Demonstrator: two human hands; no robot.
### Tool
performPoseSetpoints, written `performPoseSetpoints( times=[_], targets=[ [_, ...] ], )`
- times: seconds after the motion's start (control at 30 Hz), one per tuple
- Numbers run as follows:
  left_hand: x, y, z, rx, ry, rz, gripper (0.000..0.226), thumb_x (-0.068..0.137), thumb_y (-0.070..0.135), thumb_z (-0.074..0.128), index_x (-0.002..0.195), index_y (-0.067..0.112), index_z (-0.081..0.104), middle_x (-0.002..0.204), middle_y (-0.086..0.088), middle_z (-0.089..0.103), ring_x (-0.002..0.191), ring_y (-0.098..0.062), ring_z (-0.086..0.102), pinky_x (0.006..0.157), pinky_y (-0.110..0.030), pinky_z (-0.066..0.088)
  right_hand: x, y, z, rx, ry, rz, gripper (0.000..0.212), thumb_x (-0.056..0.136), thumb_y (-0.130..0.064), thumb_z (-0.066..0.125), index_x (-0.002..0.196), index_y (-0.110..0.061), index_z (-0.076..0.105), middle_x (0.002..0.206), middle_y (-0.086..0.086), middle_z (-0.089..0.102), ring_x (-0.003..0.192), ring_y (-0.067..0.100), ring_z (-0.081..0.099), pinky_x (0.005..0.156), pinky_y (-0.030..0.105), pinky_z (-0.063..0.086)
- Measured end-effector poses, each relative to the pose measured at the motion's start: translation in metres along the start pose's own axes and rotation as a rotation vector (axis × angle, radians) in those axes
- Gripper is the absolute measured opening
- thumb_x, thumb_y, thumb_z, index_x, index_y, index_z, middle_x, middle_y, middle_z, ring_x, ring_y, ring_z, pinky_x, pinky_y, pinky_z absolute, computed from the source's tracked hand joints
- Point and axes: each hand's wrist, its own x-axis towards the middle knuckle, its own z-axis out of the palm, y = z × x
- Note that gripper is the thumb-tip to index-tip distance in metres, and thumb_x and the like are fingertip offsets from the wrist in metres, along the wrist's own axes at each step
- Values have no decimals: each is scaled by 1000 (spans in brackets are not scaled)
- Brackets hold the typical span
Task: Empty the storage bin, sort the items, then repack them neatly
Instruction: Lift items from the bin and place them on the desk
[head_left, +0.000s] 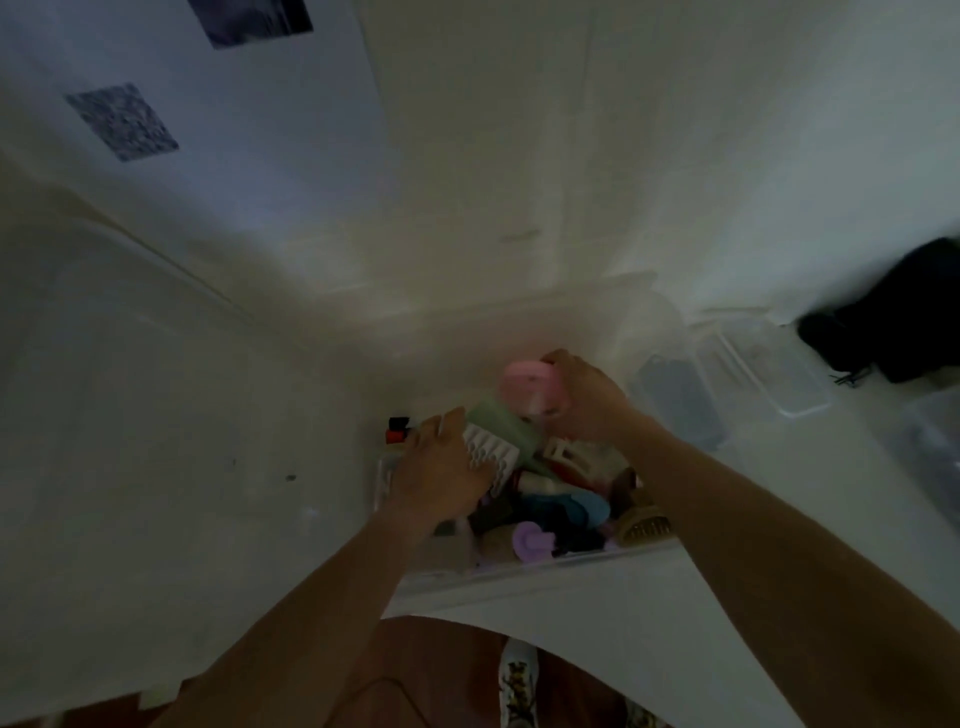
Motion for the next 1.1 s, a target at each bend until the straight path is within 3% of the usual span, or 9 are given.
performPoseSetpoints(
  times=[0.13,0.27,0.37,0.5,0.6,0.73,0.83,0.97,1.1],
  targets=[
    [-7,33,-21,-385,126,-38,66,92,60,51,149,32,32,147,-4,43,130,-25,46,109,-39,39,-43,-16,-38,107,236,4,82,65,-34,84,134,-29,39,123,-4,53,102,20,57,76,36,52],
    [-28,106,-45,-918,97,-28,75,67,88,47,128,45,49,115,9,64,102,-17,65,96,-45,53,-129,-29,-73,216,490,-139,83,65,-24,85,137,-29,45,128,-10,50,112,10,52,89,27,49],
    [-65,170,-36,-1053,-67,116,52,80,69,61,123,40,52,108,8,67,91,-15,70,78,-42,61,-199,-24,-89,237,594,-133,84,68,-24,87,141,-28,44,143,-3,37,132,12,42,100,30,48],
    [-106,233,14,-1079,-149,233,61,73,43,81,125,40,49,117,0,62,88,-19,71,72,-42,62,-286,6,-118,809,537,58,102,55,-45,92,143,-40,40,149,-8,37,129,16,51,92,39,56],
    [-127,261,70,-1054,-337,238,69,77,32,74,133,40,35,125,6,51,102,-12,60,83,-34,59,-322,41,-128,1194,569,444,83,52,-71,78,125,-40,52,133,0,55,110,24,63,89,48,55],
    [-129,267,144,-941,-366,43,60,90,29,64,138,28,29,135,-3,49,106,-12,56,87,-28,50,-320,104,-96,1257,472,728,32,81,-39,67,106,-21,61,115,12,65,98,34,68,83,47,57],
    [-109,252,180,-749,-336,-112,67,97,46,53,151,16,27,151,-7,40,131,-25,46,105,-32,38,-293,143,-63,1271,485,749,32,87,-30,69,116,-16,64,117,9,67,102,31,66,78,42,58],
    [-84,224,205,-760,-327,-126,56,98,54,43,147,28,37,147,2,45,134,-21,44,110,-35,35,-242,174,-28,1258,462,688,53,78,-37,77,125,-20,58,125,8,61,110,28,61,83,49,58],
    [-69,211,216,-667,-146,-37,40,106,28,35,144,17,40,137,3,49,128,-13,47,106,-29,38,-205,187,-4,1069,413,635,58,79,-34,77,131,-18,57,125,7,61,110,27,61,92,48,55]
  ],
)
